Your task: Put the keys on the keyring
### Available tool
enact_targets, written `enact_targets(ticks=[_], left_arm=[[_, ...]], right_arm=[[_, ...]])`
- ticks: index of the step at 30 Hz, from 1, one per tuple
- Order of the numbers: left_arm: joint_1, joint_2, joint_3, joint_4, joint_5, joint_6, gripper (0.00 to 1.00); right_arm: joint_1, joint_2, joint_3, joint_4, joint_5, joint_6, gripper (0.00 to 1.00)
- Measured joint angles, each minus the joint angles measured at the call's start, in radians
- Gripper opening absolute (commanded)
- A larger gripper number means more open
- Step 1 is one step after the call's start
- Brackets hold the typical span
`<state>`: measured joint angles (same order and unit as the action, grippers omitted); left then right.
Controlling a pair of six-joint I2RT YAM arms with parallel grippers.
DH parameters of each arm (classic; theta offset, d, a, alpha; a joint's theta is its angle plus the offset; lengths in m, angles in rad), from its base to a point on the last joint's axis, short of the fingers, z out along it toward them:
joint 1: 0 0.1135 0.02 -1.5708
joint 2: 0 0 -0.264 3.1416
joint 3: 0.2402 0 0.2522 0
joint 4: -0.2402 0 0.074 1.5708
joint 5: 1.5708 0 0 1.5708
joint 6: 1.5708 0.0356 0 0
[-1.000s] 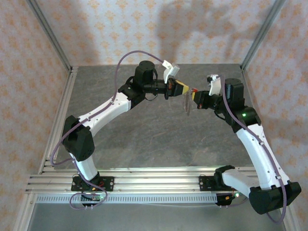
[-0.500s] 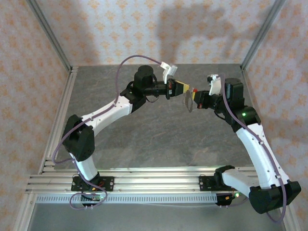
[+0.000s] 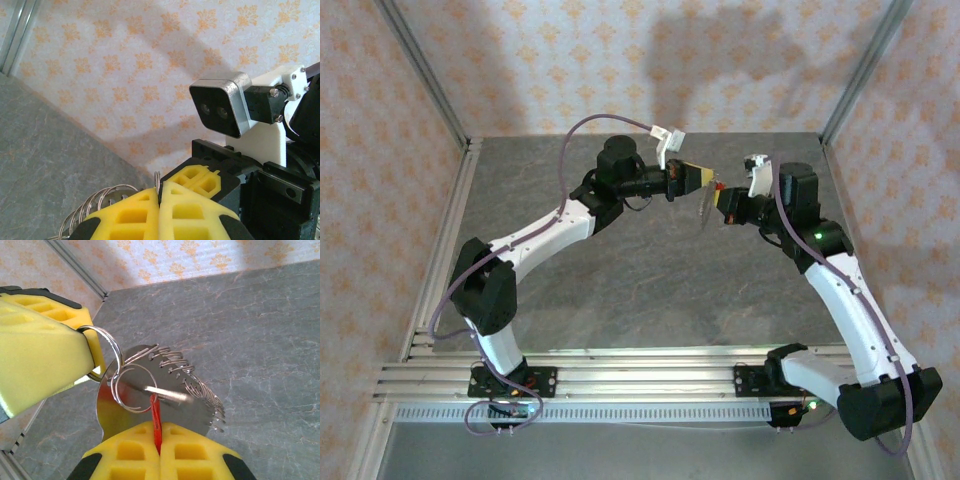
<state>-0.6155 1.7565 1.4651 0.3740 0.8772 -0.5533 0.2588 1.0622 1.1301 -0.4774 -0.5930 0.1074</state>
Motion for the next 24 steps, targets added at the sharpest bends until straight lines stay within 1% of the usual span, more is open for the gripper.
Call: enact_targets(ticks=[14,24], left_arm=[[-0.006,0.000,0.000,-0.003,0.000,0.002,0.00],[-0.006,0.000,0.023,-0.019,0.002,0.013,0.00]], right_arm=[[-0.013,-0.022,0.000,0.000,0.030,-0.011,0.00],[-0.016,-0.012,0.035,-0.031,0.016,-0.034,0.00]])
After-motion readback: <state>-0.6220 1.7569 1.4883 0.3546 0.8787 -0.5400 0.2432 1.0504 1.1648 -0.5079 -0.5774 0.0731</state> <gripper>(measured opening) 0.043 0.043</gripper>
